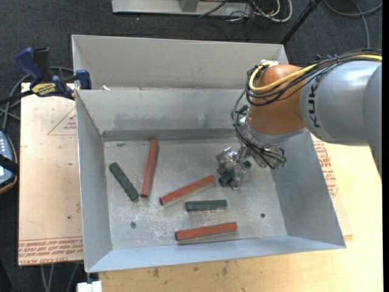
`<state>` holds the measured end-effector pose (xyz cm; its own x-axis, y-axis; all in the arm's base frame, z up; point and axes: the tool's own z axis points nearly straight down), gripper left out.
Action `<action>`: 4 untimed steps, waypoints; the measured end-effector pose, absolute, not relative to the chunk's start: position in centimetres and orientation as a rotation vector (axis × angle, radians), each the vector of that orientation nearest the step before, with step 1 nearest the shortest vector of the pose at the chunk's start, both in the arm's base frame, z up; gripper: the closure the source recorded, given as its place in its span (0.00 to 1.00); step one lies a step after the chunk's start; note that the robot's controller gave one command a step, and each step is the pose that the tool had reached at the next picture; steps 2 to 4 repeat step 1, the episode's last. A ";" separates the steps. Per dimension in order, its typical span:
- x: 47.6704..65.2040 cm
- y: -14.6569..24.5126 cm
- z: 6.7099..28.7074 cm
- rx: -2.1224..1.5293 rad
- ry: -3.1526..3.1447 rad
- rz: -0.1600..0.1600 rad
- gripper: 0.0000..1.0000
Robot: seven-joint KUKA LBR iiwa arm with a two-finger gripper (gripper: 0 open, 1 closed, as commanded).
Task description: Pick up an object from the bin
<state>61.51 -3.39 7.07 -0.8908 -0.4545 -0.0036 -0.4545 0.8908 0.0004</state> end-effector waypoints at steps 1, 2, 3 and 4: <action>60.3 -0.6 24.5 -0.949 2.982 -0.004 1.00; 60.3 -0.6 24.5 -0.949 2.982 -0.004 1.00; 60.3 -0.6 24.5 -0.949 2.982 -0.004 1.00; 60.3 -0.6 24.5 -0.949 2.982 -0.004 1.00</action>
Offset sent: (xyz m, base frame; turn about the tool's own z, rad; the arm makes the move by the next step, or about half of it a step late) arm -0.0144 0.0271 0.1694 -0.1463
